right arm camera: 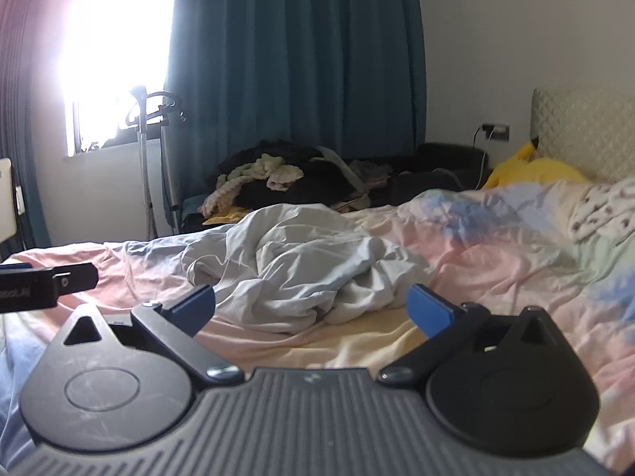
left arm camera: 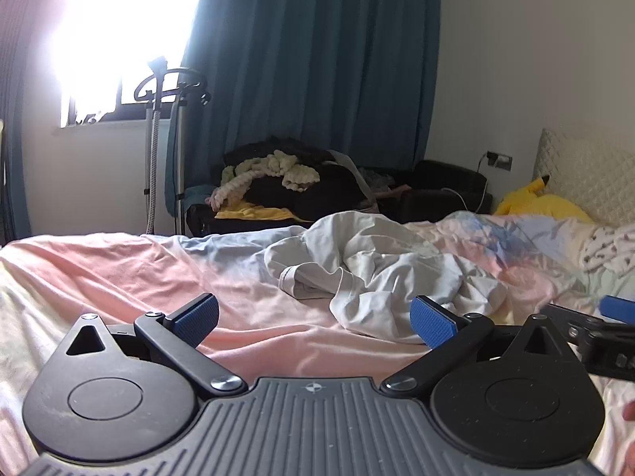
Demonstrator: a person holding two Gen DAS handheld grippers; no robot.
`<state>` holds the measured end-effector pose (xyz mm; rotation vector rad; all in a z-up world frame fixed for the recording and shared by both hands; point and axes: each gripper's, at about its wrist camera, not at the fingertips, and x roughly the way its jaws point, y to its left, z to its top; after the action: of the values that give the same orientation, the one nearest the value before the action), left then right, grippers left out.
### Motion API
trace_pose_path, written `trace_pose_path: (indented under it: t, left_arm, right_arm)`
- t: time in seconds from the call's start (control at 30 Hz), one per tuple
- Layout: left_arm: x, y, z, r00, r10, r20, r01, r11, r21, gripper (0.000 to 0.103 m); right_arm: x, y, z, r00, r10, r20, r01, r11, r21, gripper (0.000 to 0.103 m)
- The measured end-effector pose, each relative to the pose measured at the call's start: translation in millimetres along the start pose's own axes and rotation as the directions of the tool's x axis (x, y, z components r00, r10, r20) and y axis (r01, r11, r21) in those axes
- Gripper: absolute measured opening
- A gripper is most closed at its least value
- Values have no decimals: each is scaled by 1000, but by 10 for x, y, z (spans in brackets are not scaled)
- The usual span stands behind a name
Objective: Fold clothes
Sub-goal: 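Move both grippers open toward the crumpled white shirt on the bed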
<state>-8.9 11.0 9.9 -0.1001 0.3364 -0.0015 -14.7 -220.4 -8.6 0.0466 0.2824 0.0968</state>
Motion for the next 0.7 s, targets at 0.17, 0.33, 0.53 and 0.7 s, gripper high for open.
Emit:
trace_pose_path:
  t: [0.17,0.33,0.53,0.7]
  left_arm:
    - [-96,54,4,1000,-1,-10,1,1000,-8,103]
    - [-145,36,1,1000,-21,17,20,999,27,103]
    - [-32,76,-65,1000,-6,3,6,999,43,103]
    - [102,120,-63,1000,14,-17,-14,1000,-2,103]
  right_arm:
    - [-306,84,154,999,-42,31,42,999,30,103]
    - [-236,218,127,998,-50,42,49,999,14,103]
    - [116,272,135,999,-6,53,5,1000,21,103]
    - [568,200,280,998,40,52,-41,999,19,103]
